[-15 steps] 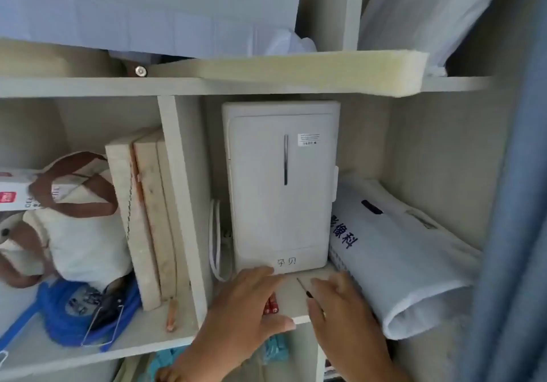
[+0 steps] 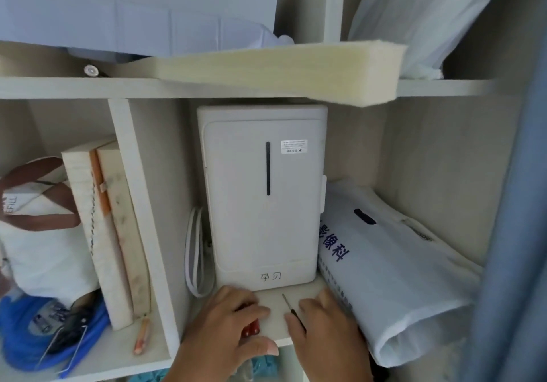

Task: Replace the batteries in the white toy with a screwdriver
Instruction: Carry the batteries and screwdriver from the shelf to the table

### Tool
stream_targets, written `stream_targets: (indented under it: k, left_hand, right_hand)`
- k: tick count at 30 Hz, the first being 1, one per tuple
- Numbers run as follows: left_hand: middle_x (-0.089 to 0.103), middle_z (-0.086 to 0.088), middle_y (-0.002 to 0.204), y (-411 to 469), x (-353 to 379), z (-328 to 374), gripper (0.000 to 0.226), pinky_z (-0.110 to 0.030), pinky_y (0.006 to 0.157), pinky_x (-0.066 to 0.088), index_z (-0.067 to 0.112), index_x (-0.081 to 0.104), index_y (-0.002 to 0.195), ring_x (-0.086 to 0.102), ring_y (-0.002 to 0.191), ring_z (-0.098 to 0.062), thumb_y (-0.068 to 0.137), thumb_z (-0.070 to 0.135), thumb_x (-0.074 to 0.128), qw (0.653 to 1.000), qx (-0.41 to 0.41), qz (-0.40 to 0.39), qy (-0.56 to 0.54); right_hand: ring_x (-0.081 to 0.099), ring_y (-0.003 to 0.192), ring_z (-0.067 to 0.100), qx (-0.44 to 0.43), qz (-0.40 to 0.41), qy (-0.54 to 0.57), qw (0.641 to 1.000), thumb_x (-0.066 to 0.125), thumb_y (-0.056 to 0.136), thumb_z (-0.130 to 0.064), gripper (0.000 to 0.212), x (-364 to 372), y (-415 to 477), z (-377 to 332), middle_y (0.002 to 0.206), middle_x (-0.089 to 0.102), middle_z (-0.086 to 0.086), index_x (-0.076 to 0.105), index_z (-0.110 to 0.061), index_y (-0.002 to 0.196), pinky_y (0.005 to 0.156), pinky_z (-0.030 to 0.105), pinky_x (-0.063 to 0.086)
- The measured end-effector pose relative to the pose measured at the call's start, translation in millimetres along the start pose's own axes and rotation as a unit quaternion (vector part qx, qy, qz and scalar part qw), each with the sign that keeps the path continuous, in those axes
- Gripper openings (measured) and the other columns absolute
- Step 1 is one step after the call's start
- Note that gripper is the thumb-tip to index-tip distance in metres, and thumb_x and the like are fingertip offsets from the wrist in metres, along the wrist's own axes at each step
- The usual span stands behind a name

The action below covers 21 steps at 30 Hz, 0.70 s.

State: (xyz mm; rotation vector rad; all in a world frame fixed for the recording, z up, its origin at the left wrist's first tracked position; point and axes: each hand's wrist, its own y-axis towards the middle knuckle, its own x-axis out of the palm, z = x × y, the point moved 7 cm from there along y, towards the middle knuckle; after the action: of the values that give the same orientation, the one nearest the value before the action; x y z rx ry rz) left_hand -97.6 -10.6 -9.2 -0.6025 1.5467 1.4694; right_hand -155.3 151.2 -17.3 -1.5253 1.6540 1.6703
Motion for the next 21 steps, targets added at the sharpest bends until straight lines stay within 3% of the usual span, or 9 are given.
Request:
stream_targets:
  k: [5, 11, 14, 17, 21]
  left_hand:
    - [0.062, 0.016, 0.097, -3, -3, 5, 0.050, -0.010, 0.086, 0.037, 0.037, 0.078, 0.096, 0.047, 0.097, 0.001, 0.076, 0.078, 0.058, 0.999, 0.016, 0.044, -0.023]
    - [0.053, 0.021, 0.097, -10, -2, 3, 0.057, -0.022, 0.079, 0.052, 0.040, 0.074, 0.101, 0.047, 0.095, 0.002, 0.072, 0.085, 0.055, 0.998, -0.032, 0.028, -0.036]
    - [0.055, 0.021, 0.100, -10, -5, 4, 0.062, -0.022, 0.081, 0.051, 0.038, 0.073, 0.103, 0.049, 0.097, 0.001, 0.072, 0.087, 0.052, 0.998, -0.044, 0.032, -0.018]
    - [0.055, 0.019, 0.103, -10, -7, 7, 0.068, -0.022, 0.083, 0.049, 0.037, 0.070, 0.107, 0.051, 0.097, -0.002, 0.075, 0.090, 0.042, 0.997, -0.059, 0.033, 0.026]
    - [0.053, 0.011, 0.092, -9, -7, 15, 0.064, -0.025, 0.071, 0.051, 0.032, 0.070, 0.098, 0.054, 0.087, -0.008, 0.086, 0.082, 0.032, 0.995, -0.033, 0.036, 0.091]
  right_hand:
    - [0.057, 0.042, 0.021, -0.009, 0.005, 0.032, 0.999, 0.070, 0.067, -0.047, 0.032, 0, -3, -1, 0.065, 0.051, 0.001, 0.059, -0.020, 0.054, 0.037, 0.031, 0.043]
    - [0.062, 0.053, 0.018, 0.001, -0.015, 0.039, 0.999, 0.084, 0.071, -0.042, 0.024, 5, -4, 2, 0.071, 0.057, -0.002, 0.069, -0.024, 0.064, 0.045, 0.032, 0.047]
    - [0.065, 0.060, 0.018, 0.007, -0.018, 0.057, 0.998, 0.080, 0.077, -0.041, 0.019, 2, -5, 1, 0.077, 0.060, -0.002, 0.073, -0.025, 0.071, 0.051, 0.032, 0.050]
    - [0.062, 0.054, 0.016, 0.002, -0.016, 0.055, 0.998, 0.084, 0.073, -0.039, 0.020, 0, -6, -1, 0.072, 0.058, -0.003, 0.071, -0.025, 0.067, 0.046, 0.028, 0.045]
    - [0.061, 0.054, 0.015, -0.005, -0.019, 0.056, 0.998, 0.082, 0.075, -0.039, 0.019, -2, -6, -2, 0.072, 0.057, -0.004, 0.071, -0.025, 0.069, 0.047, 0.025, 0.043]
